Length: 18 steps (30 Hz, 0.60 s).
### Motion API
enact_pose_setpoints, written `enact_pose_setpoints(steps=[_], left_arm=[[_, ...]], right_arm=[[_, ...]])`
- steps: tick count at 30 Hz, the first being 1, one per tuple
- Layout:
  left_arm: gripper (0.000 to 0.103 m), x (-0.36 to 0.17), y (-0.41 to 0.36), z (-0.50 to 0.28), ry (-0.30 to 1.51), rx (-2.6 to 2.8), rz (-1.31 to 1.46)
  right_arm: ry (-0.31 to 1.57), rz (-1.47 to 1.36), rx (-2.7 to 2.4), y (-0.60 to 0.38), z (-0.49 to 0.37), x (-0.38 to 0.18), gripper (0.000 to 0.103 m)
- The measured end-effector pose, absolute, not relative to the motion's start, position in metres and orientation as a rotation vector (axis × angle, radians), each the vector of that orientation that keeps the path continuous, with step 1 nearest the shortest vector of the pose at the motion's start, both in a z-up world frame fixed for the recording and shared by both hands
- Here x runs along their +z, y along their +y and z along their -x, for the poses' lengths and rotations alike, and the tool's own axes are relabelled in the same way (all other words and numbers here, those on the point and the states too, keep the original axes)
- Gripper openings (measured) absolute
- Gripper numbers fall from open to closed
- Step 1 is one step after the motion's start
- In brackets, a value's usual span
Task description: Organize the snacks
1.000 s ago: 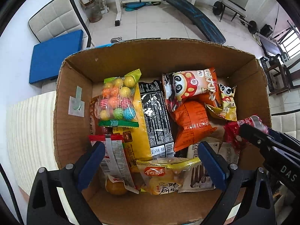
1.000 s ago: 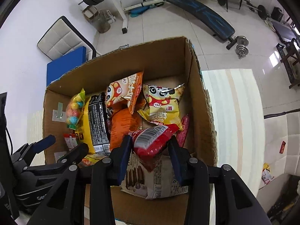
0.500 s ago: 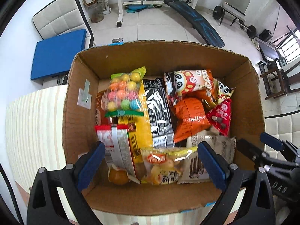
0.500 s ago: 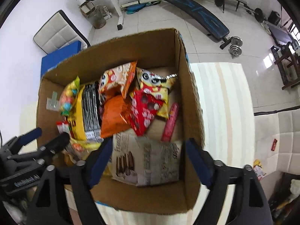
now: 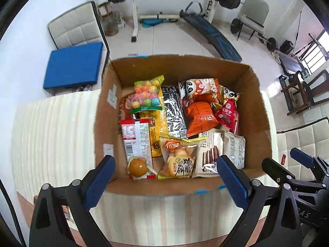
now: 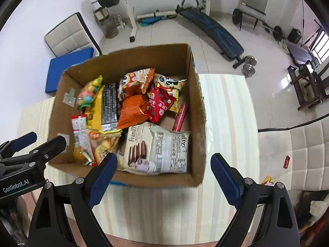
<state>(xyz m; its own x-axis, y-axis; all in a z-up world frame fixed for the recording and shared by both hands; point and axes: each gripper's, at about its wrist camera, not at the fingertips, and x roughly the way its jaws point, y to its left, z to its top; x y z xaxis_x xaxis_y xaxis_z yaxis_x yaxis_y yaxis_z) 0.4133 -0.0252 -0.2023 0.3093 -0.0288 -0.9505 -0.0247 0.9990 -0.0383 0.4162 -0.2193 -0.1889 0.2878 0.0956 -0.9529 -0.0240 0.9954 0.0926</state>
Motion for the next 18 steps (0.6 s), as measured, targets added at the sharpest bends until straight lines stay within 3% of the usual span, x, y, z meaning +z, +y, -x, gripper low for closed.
enact_pose_setpoints(steps=[18], left_arm=[[0.101, -0.118, -0.025, -0.282, 1.059, -0.003, 0.057]], right_arm=[[1.088, -0.035, 0.105, -0.215, -0.277, -0.085, 0.095]])
